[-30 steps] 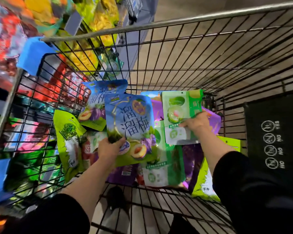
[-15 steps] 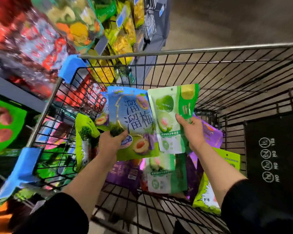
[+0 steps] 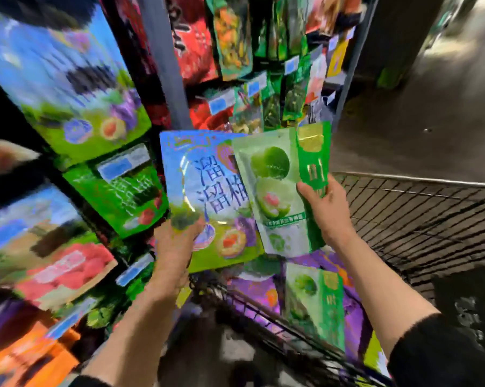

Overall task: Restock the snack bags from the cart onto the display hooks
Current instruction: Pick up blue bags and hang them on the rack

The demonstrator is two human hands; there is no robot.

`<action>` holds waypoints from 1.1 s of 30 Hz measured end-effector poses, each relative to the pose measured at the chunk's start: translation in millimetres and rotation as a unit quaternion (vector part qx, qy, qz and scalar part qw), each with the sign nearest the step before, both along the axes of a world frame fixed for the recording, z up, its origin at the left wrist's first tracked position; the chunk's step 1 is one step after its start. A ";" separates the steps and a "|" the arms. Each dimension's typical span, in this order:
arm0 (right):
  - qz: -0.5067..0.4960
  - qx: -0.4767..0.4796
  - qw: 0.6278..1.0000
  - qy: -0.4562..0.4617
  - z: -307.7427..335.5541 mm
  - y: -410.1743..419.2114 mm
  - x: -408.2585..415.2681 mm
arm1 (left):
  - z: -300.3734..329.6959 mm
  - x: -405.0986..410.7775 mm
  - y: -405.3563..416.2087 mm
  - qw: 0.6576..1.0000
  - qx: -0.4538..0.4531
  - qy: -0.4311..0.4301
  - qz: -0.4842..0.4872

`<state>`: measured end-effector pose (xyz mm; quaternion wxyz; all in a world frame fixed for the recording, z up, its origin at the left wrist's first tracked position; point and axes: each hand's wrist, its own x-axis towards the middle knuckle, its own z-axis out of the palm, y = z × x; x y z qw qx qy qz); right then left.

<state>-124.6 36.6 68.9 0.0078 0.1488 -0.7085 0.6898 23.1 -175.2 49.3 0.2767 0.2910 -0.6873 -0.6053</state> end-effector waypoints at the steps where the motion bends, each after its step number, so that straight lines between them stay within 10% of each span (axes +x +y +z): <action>1: 0.010 0.001 1.000 0.015 11.1 -11.9 15.0 | 7.1 21.4 -6.3 1.000 -0.013 0.011 0.016; 15: 0.252 -0.046 0.964 0.069 69.5 -166.7 213.7 | 39.4 281.7 -62.0 0.958 0.006 0.079 0.277; 33: 0.428 -0.116 0.892 0.088 142.0 -338.3 340.0 | 81.4 420.4 -96.3 0.837 -0.084 0.114 0.528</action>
